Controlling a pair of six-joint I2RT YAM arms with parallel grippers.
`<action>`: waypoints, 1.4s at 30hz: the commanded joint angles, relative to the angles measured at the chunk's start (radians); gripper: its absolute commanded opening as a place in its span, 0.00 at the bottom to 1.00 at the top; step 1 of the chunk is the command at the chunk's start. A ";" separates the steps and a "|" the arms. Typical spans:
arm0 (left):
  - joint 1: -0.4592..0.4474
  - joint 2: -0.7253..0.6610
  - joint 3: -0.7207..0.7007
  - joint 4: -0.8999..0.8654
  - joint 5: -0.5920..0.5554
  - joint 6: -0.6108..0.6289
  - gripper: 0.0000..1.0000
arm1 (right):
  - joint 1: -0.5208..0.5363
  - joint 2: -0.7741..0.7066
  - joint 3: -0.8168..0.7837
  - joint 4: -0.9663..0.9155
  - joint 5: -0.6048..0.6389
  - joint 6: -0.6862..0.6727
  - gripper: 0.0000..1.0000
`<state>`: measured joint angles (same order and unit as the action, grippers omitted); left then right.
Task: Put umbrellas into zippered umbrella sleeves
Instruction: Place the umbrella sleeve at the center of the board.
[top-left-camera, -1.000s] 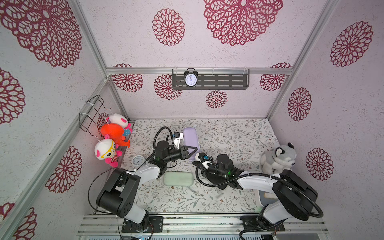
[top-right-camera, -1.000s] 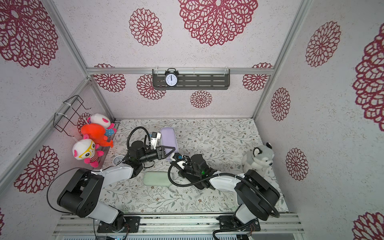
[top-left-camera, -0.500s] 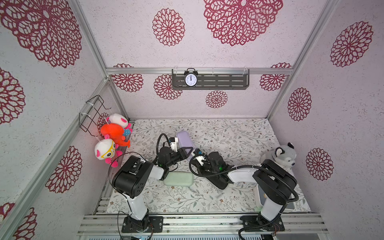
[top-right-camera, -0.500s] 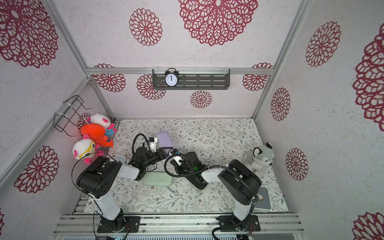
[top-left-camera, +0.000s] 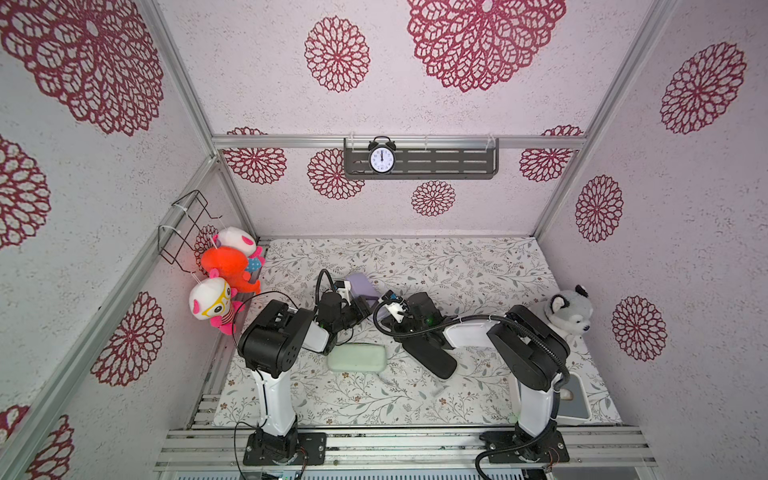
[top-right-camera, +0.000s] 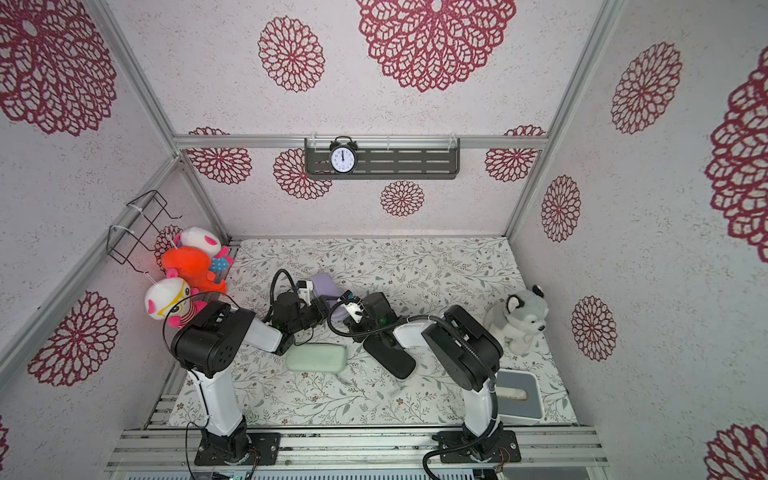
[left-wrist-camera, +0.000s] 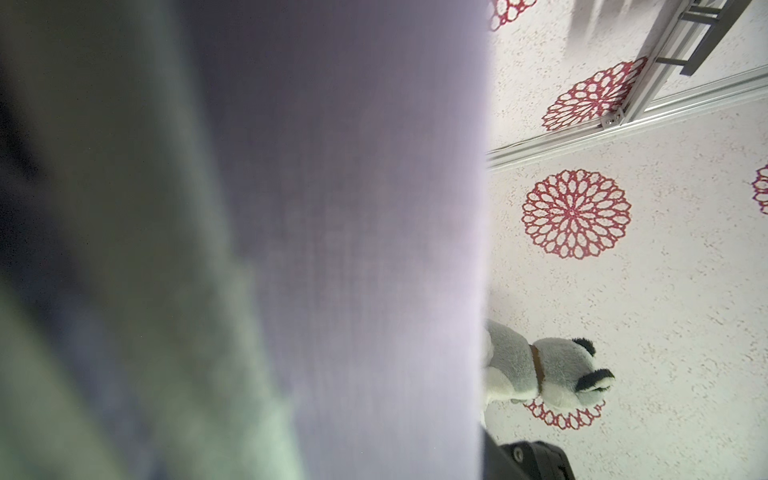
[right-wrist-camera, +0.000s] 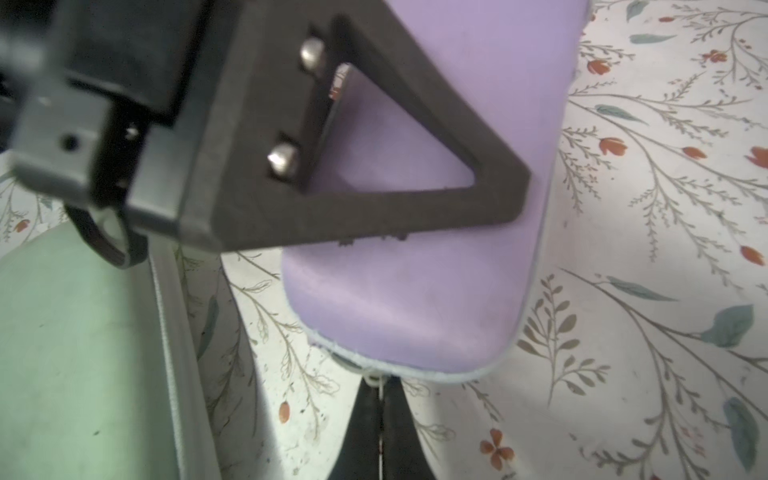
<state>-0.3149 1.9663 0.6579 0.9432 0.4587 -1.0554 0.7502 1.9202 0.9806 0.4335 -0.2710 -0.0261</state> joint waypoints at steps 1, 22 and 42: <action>0.012 0.025 0.015 -0.030 0.014 0.011 0.66 | -0.020 0.000 0.035 -0.023 0.031 -0.006 0.00; 0.148 -0.279 -0.099 -0.554 -0.100 0.183 0.89 | -0.090 0.090 0.184 -0.117 0.020 -0.004 0.00; 0.168 -0.016 0.534 -0.994 -0.208 0.617 0.87 | -0.127 0.117 0.222 -0.168 -0.048 -0.091 0.00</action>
<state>-0.1539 1.9121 1.1828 0.0074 0.1852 -0.4980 0.6304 2.0377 1.1690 0.2584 -0.3000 -0.0898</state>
